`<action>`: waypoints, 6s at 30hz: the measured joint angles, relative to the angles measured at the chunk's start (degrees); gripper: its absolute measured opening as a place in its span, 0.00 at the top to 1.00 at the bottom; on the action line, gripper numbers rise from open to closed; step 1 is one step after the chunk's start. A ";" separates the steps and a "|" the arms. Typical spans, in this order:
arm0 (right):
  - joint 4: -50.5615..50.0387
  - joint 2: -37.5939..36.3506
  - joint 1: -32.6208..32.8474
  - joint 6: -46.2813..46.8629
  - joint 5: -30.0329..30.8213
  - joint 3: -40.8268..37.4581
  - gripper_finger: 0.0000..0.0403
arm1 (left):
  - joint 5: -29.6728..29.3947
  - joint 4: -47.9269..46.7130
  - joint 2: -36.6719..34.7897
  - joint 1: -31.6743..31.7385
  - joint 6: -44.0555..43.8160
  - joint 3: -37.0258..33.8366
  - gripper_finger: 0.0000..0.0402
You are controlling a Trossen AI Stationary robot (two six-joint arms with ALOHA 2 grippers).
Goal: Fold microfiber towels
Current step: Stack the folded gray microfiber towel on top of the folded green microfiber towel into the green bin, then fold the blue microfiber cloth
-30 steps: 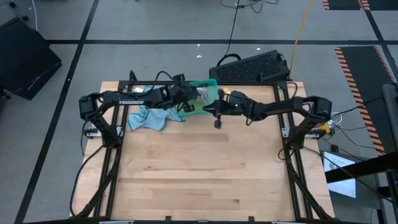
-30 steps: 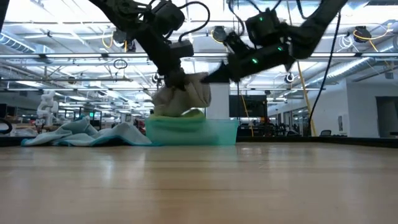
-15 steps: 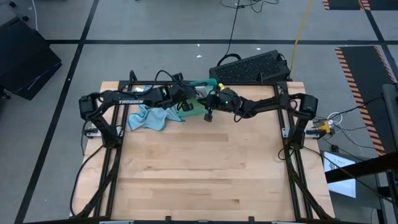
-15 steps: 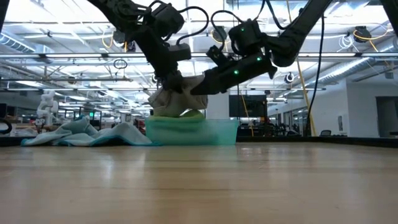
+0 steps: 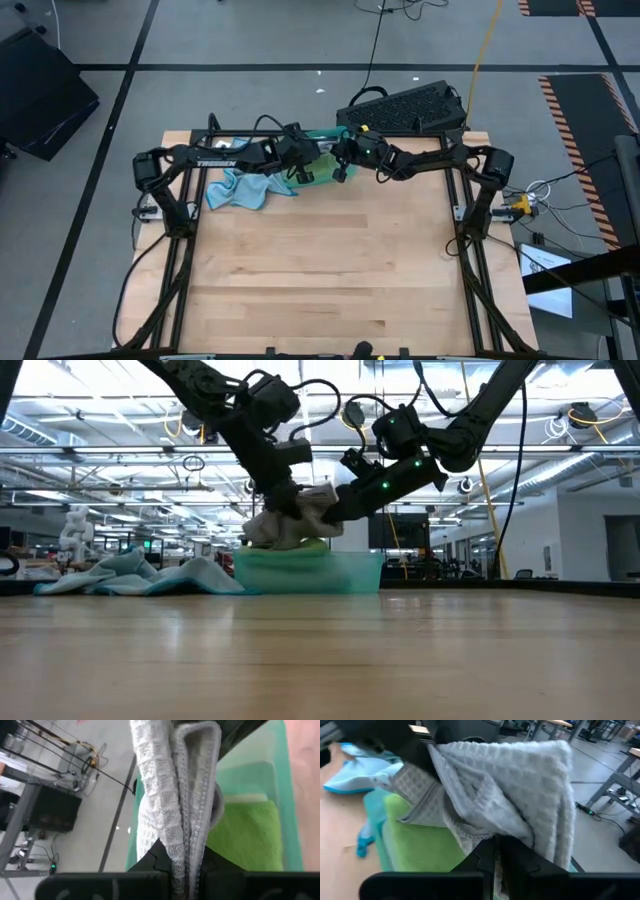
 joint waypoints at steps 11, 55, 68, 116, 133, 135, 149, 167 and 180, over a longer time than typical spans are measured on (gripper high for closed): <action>-1.25 -0.29 -1.44 -1.25 1.50 -0.04 0.96 | -1.46 0.30 3.48 -1.16 1.01 -0.05 0.85; -40.01 -18.34 0.51 -3.04 1.18 -0.07 0.96 | 27.58 -10.95 -7.10 11.88 -10.13 -0.05 0.50; -38.11 -18.32 2.26 -2.85 1.19 -2.75 0.96 | 27.27 -11.58 -1.88 11.41 -8.47 0.00 0.28; -7.89 -9.09 1.15 1.14 -6.44 -4.87 0.96 | 21.65 0.93 -9.64 7.70 -6.13 -6.92 0.76; -14.28 -8.72 -2.53 -1.64 -6.48 -4.83 0.99 | 21.16 5.27 0.85 15.06 -7.89 -7.96 0.96; -15.55 -8.72 -2.28 -1.54 -6.48 -4.83 1.00 | 21.18 4.62 -0.25 15.06 -7.71 -7.98 0.99; -30.98 -17.65 6.40 2.13 -6.08 -6.12 1.00 | 33.91 17.28 -7.36 11.51 -6.58 -7.20 0.99; -14.68 -32.54 15.29 6.76 5.86 -23.70 1.00 | 36.37 15.54 9.89 13.03 -5.23 -2.75 0.99; -14.00 -33.31 15.09 5.41 6.03 -24.68 1.00 | 39.24 7.45 12.99 15.30 -7.74 2.38 0.99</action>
